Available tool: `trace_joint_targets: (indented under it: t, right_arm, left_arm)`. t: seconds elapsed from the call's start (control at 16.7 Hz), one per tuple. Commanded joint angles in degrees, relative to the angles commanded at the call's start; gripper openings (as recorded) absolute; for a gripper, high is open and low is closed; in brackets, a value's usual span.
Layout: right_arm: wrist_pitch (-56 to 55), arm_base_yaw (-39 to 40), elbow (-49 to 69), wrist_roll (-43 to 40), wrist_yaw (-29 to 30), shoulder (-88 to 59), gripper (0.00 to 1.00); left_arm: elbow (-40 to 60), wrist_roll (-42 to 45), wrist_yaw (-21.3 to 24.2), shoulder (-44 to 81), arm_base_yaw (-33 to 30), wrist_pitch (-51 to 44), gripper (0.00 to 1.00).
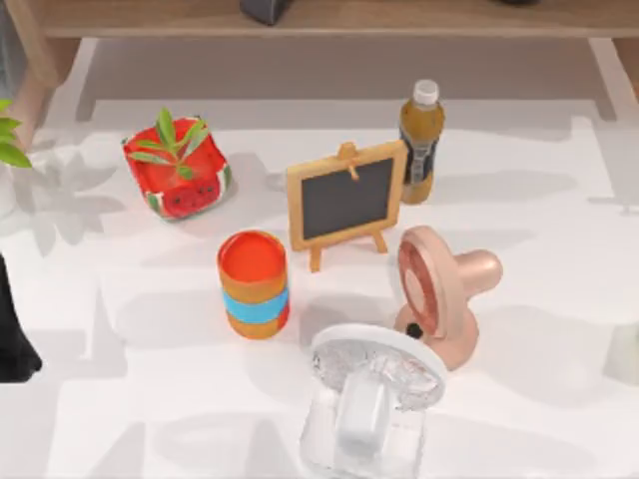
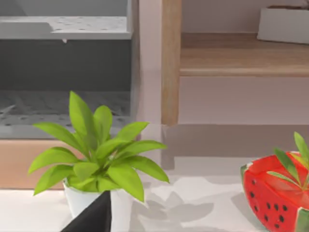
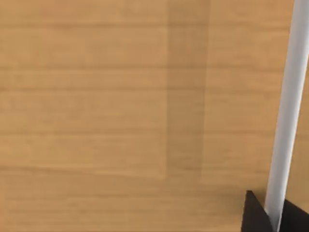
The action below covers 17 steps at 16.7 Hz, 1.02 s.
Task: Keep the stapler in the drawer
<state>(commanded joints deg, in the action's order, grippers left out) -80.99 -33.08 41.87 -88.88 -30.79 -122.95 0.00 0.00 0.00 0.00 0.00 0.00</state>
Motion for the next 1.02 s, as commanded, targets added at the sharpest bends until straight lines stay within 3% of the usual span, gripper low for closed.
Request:
trace_joint_targets:
  t: [0.42,0.78,1.02]
  right_arm:
    - [7.3,4.2,12.9,-0.1,4.4,-5.4,0.00]
    - [8.3,4.5,14.0,0.1,4.9,-5.8,0.00]
    - [11.8,6.0,20.8,-0.1,6.4,-8.9,0.00]
  left_arm:
    - [0.0,0.0,0.0,0.0,0.0,0.0,1.00]
    - [0.0,0.0,0.0,0.0,0.0,0.0,1.00]
    - [0.0,0.0,0.0,0.0,0.0,0.0,1.00]
